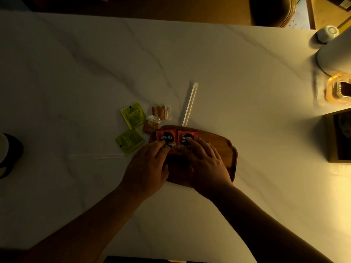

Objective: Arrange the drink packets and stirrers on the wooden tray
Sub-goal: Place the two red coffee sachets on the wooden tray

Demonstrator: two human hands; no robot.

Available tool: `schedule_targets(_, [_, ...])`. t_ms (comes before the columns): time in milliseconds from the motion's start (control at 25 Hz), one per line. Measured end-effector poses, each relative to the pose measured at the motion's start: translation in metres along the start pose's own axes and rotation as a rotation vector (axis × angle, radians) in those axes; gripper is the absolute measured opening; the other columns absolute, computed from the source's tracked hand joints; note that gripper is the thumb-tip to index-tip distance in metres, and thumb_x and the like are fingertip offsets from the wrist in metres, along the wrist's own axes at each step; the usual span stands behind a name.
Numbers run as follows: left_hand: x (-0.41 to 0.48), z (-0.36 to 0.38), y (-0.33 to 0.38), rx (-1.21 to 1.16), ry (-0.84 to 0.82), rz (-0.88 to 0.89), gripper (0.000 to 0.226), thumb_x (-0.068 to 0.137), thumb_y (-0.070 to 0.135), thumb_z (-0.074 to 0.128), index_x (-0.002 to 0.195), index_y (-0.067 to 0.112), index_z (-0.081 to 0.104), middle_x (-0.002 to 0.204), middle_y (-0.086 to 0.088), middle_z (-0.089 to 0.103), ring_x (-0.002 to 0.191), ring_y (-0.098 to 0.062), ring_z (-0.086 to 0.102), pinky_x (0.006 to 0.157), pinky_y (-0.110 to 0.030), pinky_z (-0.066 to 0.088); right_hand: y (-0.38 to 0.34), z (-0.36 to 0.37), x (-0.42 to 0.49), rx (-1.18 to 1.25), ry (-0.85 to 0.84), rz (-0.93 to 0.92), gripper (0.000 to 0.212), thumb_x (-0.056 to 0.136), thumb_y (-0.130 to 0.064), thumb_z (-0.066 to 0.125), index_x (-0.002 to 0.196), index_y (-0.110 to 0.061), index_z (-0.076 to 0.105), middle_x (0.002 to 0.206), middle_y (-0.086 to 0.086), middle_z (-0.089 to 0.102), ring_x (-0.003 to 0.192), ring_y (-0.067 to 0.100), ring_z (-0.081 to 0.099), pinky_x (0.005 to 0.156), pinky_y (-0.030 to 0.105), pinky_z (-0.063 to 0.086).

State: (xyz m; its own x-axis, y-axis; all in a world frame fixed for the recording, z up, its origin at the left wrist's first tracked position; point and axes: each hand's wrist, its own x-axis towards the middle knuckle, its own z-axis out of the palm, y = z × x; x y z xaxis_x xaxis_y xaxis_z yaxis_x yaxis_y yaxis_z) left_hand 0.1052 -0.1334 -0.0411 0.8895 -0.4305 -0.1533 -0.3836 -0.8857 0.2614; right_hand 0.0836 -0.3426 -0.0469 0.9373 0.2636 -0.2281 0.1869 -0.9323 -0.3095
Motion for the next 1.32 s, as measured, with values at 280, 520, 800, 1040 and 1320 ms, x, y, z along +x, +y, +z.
schedule_targets(280, [0.011, -0.009, 0.004, 0.037, -0.066, 0.017, 0.062, 0.085, 0.035, 0.063, 0.143, 0.022, 0.048, 0.139, -0.009, 0.05, 0.13, -0.029, 0.046, 0.098, -0.043, 0.05, 0.0, 0.006, -0.004, -0.006, 0.011, 0.002, 0.084, 0.078, -0.054, 0.063, 0.151, -0.033, 0.028, 0.158, 0.008, 0.036, 0.146, 0.036, 0.022, 0.114, 0.052, 0.012])
schedule_targets(520, [0.022, -0.008, 0.008, 0.048, -0.104, 0.046, 0.057, 0.088, 0.035, 0.061, 0.141, 0.016, 0.048, 0.156, -0.007, 0.04, 0.144, -0.028, 0.034, 0.113, -0.047, 0.038, 0.0, 0.005, -0.004, -0.012, -0.001, 0.006, 0.086, 0.079, -0.051, 0.069, 0.151, -0.032, 0.027, 0.159, 0.008, 0.034, 0.147, 0.037, 0.019, 0.115, 0.052, 0.01])
schedule_targets(800, [0.028, -0.009, 0.01, 0.012, -0.101, 0.035, 0.058, 0.088, 0.035, 0.062, 0.14, 0.014, 0.046, 0.156, -0.008, 0.039, 0.146, -0.028, 0.032, 0.115, -0.047, 0.036, 0.0, 0.003, -0.001, 0.01, -0.031, 0.022, 0.08, 0.086, -0.055, 0.056, 0.154, -0.033, 0.021, 0.165, 0.006, 0.022, 0.151, 0.033, 0.004, 0.117, 0.05, 0.003])
schedule_targets(1040, [0.03, -0.01, 0.008, 0.006, -0.113, 0.043, 0.059, 0.089, 0.036, 0.06, 0.141, 0.014, 0.045, 0.158, -0.007, 0.035, 0.148, -0.028, 0.028, 0.119, -0.048, 0.028, -0.004, 0.001, 0.003, -0.002, -0.009, 0.056, 0.074, 0.083, -0.061, 0.03, 0.151, -0.032, 0.027, 0.16, 0.008, 0.033, 0.148, 0.037, 0.017, 0.115, 0.051, 0.008])
schedule_targets(1320, [0.029, -0.01, 0.007, -0.012, -0.122, 0.042, 0.059, 0.09, 0.037, 0.059, 0.142, 0.015, 0.045, 0.16, -0.006, 0.033, 0.149, -0.026, 0.026, 0.12, -0.048, 0.027, -0.004, 0.005, 0.002, -0.014, 0.001, 0.114, 0.076, 0.081, -0.061, 0.034, 0.151, -0.031, 0.031, 0.158, 0.007, 0.035, 0.147, 0.037, 0.019, 0.112, 0.055, 0.019])
